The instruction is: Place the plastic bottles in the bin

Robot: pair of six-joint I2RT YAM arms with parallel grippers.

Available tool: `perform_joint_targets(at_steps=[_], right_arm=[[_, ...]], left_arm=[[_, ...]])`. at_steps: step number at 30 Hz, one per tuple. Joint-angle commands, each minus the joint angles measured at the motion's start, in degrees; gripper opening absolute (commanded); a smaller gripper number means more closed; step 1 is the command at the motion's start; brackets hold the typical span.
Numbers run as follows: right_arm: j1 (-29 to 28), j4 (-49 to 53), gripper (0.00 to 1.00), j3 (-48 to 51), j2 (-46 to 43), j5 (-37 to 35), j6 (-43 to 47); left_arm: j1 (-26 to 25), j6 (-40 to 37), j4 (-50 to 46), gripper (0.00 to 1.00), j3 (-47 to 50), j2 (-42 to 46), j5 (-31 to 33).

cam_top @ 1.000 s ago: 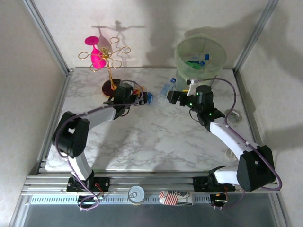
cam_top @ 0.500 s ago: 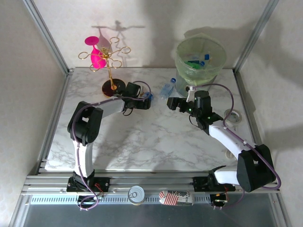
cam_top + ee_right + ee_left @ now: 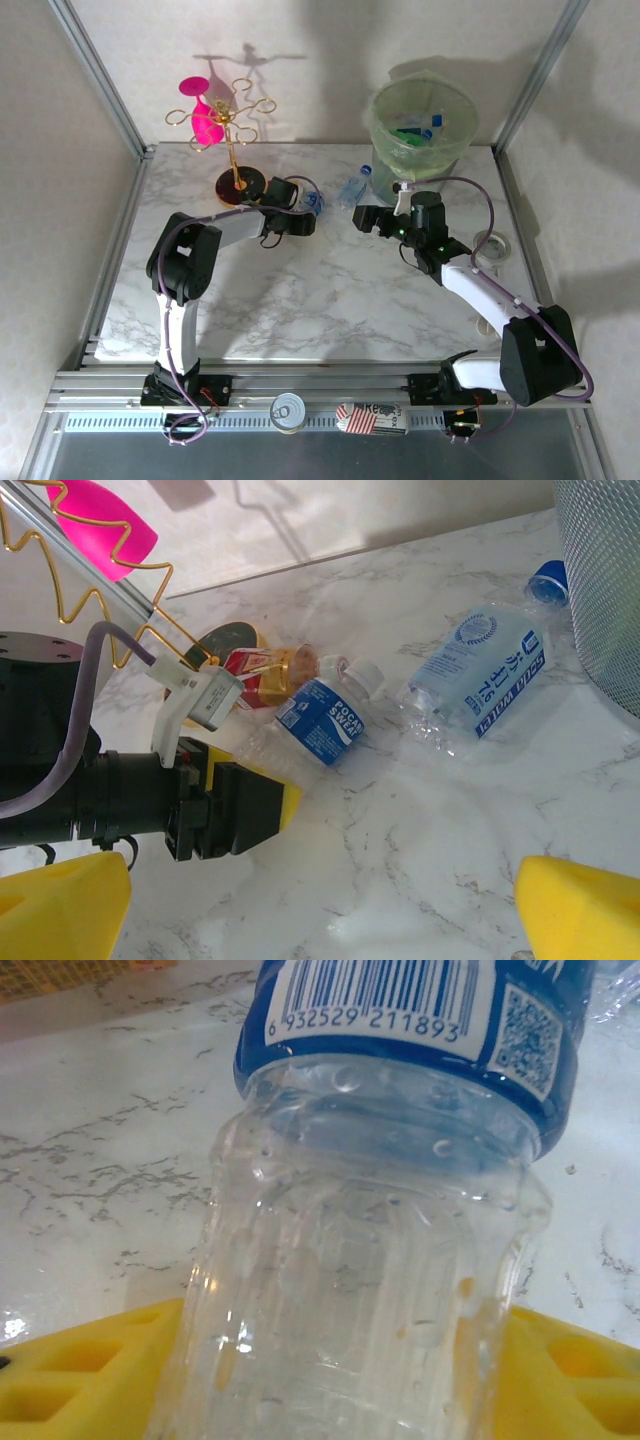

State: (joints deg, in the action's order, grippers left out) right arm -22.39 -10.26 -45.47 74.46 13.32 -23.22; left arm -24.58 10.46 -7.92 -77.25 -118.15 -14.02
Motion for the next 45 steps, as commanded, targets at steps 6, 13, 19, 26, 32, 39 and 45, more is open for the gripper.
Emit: perform_joint_targets(at_steps=[6,13,19,26,32,39,45], right_arm=[[-0.37,-3.93,0.99,-0.93,-0.84,2.88,-2.58],[-0.42,-11.45,0.99,-1.11,0.51,8.68,-8.51],[-0.42,-21.29,0.98,-0.77,4.61,16.33,-15.30],[-1.40,-29.80,0.97,-0.71,8.80,21.53,-19.68],[-2.22,-30.04,0.94,-1.45,10.40,22.01,-20.04],[-2.79,-31.08,0.88,-1.37,11.31,22.17,-20.54],[-2.90,-31.16,0.79,-1.28,11.50,22.08,-20.34]], left_arm=[[0.07,4.66,7.23,0.49,6.05,7.73,-4.54],[-1.71,14.24,28.39,0.50,20.11,20.55,-10.59],[-6.31,18.73,40.53,0.51,29.09,28.61,-7.16],[-12.58,18.20,42.62,0.52,31.86,32.82,-2.57],[-14.24,17.14,42.48,0.53,31.82,33.68,-2.22],[-16.15,14.84,40.85,0.53,31.33,33.62,-2.33],[-17.26,14.06,39.92,0.56,31.28,34.34,-1.29]])
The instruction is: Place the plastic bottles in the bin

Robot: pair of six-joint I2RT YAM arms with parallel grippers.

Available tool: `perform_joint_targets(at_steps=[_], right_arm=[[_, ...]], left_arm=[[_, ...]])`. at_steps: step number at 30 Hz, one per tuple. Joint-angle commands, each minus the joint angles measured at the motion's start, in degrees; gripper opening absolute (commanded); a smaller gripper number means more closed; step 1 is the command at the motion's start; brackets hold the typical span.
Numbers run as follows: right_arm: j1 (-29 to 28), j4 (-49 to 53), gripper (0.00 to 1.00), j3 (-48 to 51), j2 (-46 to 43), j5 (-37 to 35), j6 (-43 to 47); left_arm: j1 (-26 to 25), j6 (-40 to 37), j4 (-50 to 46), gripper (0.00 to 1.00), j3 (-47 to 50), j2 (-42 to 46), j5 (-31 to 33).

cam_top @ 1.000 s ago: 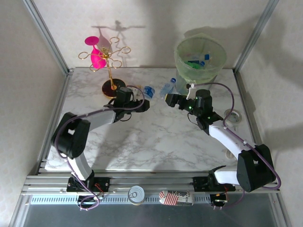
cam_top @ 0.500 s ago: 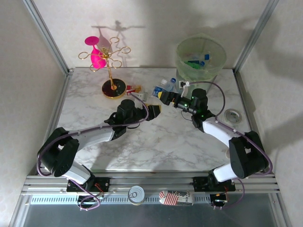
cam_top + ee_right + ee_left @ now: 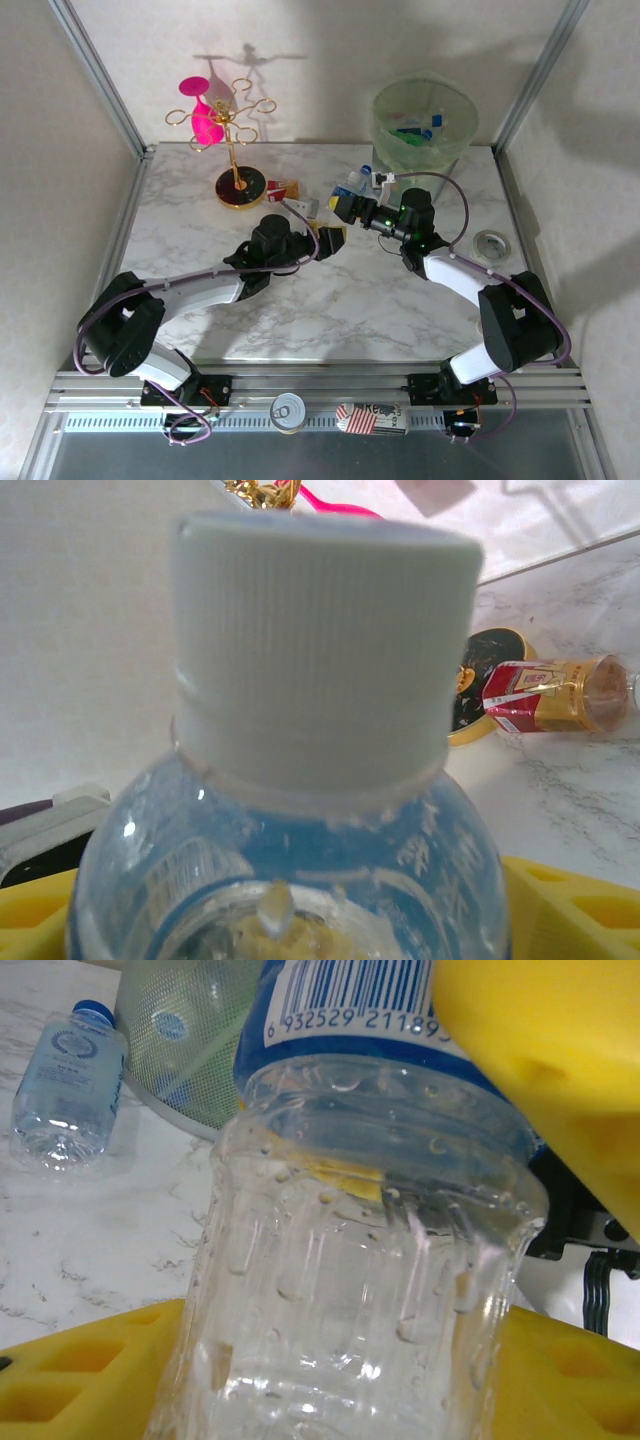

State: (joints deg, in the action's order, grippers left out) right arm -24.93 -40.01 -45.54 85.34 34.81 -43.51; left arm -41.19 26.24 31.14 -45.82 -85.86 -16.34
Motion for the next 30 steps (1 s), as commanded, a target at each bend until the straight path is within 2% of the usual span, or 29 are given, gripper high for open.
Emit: perform_joint_targets(at_steps=[1,4,6,8,9,10,15,20,23,26,30], right_arm=[[-0.32,-1.17,0.76,-1.15,0.49,0.39,0.16],[-0.31,-0.36,0.67,-1.11,0.18,-0.13,1.12],[-0.35,0.74,0.62,-1.21,-0.45,-0.87,2.17],[-0.38,4.26,0.59,-2.10,-1.36,-3.09,3.90],[-0.33,6.54,0.59,-2.76,-1.99,-4.96,4.63],[-0.22,9.66,0.58,-3.77,-2.70,-7.45,6.03],[0.47,21.86,0.58,-9.83,-5.57,-15.90,15.11],[2.54,32.42,0.57,-19.97,-6.68,-18.86,24.09],[3.69,35.50,0.56,-25.61,-6.35,-23.45,27.92],[4.74,37.63,0.56,-30.81,-5.23,-30.17,31.03],[6.90,38.17,0.54,-37.46,-2.44,-39.05,35.13]], left_arm=[[-0.65,-1.64,0.94,0.57,-0.01,2.35,1.30],[-0.73,-1.63,1.04,0.58,0.10,3.06,1.50],[-0.73,-1.59,1.19,0.65,0.07,3.60,1.61],[-0.73,-1.21,1.47,0.81,0.21,4.42,2.05],[-0.73,-1.15,1.55,0.94,0.34,4.88,2.41],[-0.73,-1.19,1.41,0.99,0.47,5.56,3.24],[-0.71,-2.75,0.02,0.99,2.28,10.97,11.62],[-0.47,-0.82,-5.91,1.00,4.51,15.82,30.86],[0.00,1.80,-8.49,1.00,6.35,17.12,39.86],[1.07,4.79,-9.51,1.00,8.44,17.70,41.48],[1.88,8.39,-8.62,1.00,11.06,17.62,38.96]])
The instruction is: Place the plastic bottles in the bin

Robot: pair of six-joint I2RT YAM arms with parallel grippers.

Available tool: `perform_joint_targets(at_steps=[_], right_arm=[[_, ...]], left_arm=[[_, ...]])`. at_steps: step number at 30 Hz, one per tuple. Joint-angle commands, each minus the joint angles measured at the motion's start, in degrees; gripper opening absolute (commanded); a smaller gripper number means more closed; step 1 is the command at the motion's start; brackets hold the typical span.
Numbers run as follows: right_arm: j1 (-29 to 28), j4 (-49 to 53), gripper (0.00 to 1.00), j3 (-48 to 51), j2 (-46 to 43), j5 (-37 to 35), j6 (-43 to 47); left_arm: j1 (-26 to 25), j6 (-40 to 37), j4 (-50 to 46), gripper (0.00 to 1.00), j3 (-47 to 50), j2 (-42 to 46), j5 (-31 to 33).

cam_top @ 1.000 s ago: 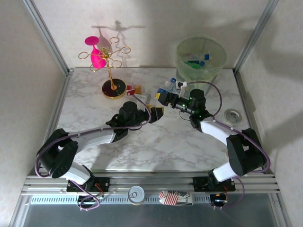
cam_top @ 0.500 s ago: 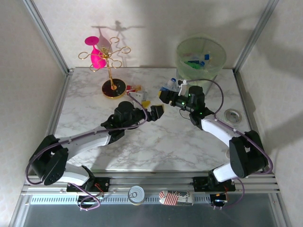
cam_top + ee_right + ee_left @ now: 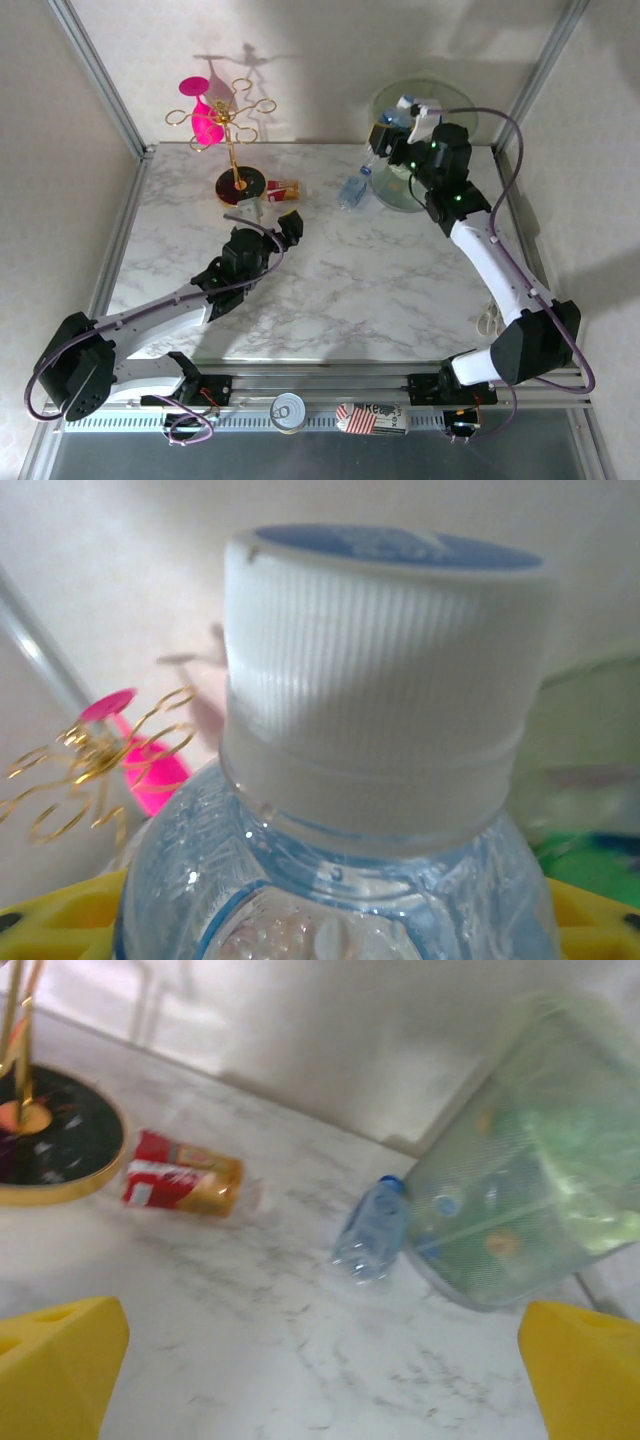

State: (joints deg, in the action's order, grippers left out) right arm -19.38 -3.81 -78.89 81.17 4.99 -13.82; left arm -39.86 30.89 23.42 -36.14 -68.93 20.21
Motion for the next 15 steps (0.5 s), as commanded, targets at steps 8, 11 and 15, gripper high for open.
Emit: perform_joint_targets(at_steps=[8,11,15], right_arm=[[6.75,0.74,0.53,-15.30,11.09,-13.90,5.63],[7.82,1.95,0.53,-18.92,14.75,-14.02,5.22],[9.18,5.40,0.53,-22.39,19.02,-11.00,3.27]], left_arm=[[0.56,5.67,-0.26,0.99,1.54,-1.12,-1.16],[0.57,5.76,-0.35,1.00,1.17,-1.04,-1.75],[0.60,5.98,-0.79,1.00,1.26,-0.68,-1.88]])
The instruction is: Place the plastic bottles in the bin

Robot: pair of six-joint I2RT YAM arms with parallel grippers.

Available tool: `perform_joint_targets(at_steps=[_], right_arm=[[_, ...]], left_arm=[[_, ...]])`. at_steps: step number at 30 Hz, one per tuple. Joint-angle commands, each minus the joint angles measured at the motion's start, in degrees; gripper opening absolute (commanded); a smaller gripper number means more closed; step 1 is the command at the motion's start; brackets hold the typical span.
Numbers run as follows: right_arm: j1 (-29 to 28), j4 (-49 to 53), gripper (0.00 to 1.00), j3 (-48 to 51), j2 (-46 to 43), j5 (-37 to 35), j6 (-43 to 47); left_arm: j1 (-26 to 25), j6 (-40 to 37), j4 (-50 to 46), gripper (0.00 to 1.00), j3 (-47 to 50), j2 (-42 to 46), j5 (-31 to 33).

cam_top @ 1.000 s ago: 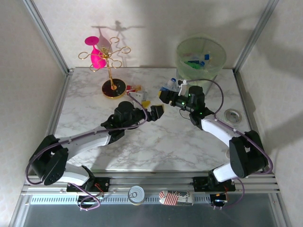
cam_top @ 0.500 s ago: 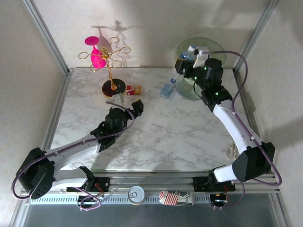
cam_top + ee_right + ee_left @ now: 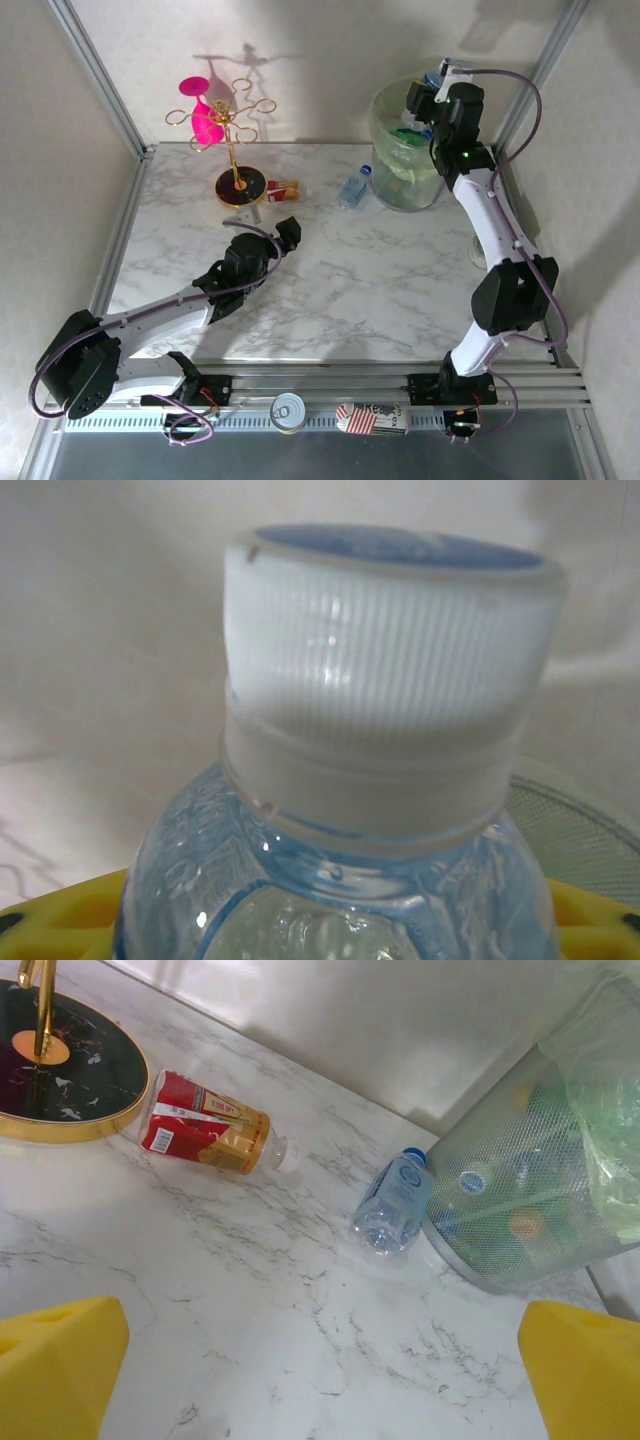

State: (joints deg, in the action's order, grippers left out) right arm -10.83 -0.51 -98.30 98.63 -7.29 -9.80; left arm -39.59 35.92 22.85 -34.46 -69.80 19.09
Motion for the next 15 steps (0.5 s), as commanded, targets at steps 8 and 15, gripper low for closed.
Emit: perform_joint_targets(at_steps=[8,15], right_arm=[[2.72,5.70,0.57,-4.66,6.25,6.40,-4.02],[3.97,9.09,0.76,-8.96,9.21,6.65,-4.82]], left_arm=[[0.39,1.52,-0.33,1.00,-0.84,0.10,-1.59],[0.39,2.11,-0.84,1.00,-0.81,0.28,-1.82]])
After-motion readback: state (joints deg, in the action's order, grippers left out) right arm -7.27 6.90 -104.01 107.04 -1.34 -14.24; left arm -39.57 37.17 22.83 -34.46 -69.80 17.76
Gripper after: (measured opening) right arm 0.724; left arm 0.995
